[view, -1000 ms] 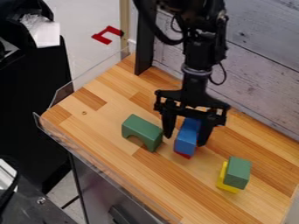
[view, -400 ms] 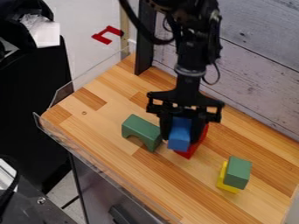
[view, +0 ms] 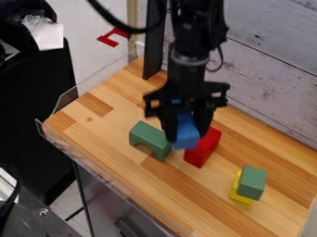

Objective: Move the blue rectangular block from the red rectangular block and put it on top of the arch

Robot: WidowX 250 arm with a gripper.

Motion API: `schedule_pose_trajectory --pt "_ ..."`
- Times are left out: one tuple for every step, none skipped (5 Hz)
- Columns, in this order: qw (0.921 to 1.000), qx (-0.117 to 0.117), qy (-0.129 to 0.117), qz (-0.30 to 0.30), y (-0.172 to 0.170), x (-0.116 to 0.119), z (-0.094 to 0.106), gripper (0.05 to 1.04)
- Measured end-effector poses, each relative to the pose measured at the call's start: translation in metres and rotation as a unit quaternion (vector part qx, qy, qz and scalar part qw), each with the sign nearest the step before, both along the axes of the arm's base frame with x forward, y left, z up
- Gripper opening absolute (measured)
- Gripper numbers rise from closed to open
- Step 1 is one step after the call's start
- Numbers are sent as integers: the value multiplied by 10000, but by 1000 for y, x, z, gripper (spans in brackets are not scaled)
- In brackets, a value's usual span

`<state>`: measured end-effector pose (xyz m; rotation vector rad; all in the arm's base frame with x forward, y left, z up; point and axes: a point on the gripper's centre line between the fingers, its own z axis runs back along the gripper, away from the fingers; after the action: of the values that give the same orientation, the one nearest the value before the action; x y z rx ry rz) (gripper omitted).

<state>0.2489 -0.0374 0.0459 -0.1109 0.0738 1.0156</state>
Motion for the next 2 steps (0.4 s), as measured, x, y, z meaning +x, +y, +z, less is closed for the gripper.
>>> schedule_pose_trajectory --pt "9919 -163 115 1256 5 3 -5 572" --pt "9856 -281 170 1657 7 6 -14 572"
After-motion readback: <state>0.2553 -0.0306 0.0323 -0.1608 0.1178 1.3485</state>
